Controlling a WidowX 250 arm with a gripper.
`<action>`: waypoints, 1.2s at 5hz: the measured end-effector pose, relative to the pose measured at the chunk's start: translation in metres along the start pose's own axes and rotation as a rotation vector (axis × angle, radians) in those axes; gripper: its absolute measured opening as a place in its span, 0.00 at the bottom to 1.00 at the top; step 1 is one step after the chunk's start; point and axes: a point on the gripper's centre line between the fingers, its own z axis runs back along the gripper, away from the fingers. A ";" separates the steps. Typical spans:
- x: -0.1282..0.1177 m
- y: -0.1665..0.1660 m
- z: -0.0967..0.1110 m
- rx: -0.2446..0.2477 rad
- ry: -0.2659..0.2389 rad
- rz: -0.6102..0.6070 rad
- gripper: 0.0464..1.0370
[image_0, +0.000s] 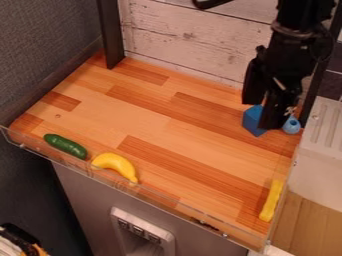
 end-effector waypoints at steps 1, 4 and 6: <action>0.013 0.007 -0.001 -0.015 0.008 0.119 0.96; 0.028 0.015 -0.006 -0.021 0.003 0.380 0.96; 0.035 0.022 -0.022 0.002 -0.014 0.222 0.96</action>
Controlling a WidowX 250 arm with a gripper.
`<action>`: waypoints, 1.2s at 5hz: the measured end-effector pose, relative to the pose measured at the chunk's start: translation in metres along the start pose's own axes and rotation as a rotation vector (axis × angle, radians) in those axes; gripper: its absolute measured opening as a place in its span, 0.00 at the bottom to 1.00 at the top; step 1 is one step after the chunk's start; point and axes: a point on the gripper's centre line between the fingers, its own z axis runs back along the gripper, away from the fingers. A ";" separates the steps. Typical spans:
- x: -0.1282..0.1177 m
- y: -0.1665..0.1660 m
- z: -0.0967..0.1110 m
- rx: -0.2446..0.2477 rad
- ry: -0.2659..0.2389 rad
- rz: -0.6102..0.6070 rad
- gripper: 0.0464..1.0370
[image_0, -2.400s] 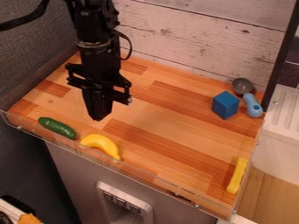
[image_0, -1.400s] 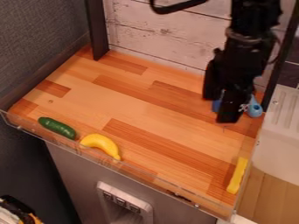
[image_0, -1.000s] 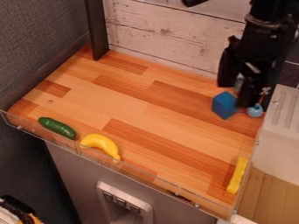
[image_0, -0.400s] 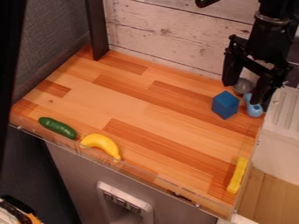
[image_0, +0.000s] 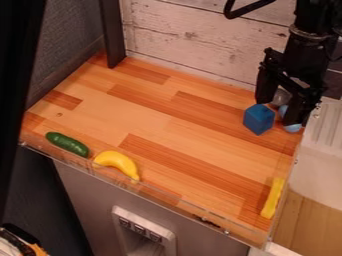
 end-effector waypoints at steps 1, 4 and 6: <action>0.005 0.003 -0.001 0.017 -0.029 -0.092 0.96; 0.003 0.003 -0.017 0.003 0.008 -0.025 0.96; 0.004 0.001 -0.017 -0.008 0.004 0.083 0.96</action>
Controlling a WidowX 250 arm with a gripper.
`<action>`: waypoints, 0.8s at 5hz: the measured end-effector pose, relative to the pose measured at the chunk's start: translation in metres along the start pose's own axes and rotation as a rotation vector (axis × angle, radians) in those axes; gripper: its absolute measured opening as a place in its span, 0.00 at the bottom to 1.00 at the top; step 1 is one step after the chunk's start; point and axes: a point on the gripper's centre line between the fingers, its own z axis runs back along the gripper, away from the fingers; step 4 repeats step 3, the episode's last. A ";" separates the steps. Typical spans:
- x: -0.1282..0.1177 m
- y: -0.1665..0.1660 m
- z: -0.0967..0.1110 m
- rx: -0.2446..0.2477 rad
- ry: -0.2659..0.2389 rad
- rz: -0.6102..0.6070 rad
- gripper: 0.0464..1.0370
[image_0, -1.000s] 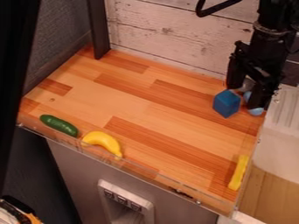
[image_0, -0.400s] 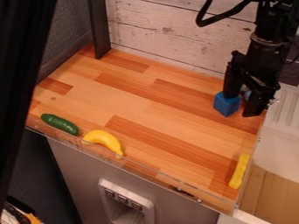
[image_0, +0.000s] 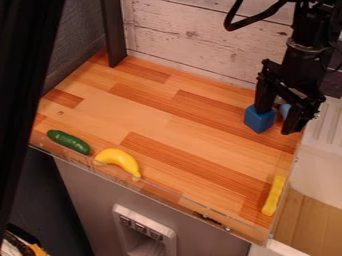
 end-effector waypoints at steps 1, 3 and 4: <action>0.000 0.001 -0.001 0.000 0.000 -0.018 0.96; -0.001 0.002 -0.001 0.004 0.000 -0.112 0.96; -0.001 0.002 -0.001 0.004 0.000 -0.112 0.96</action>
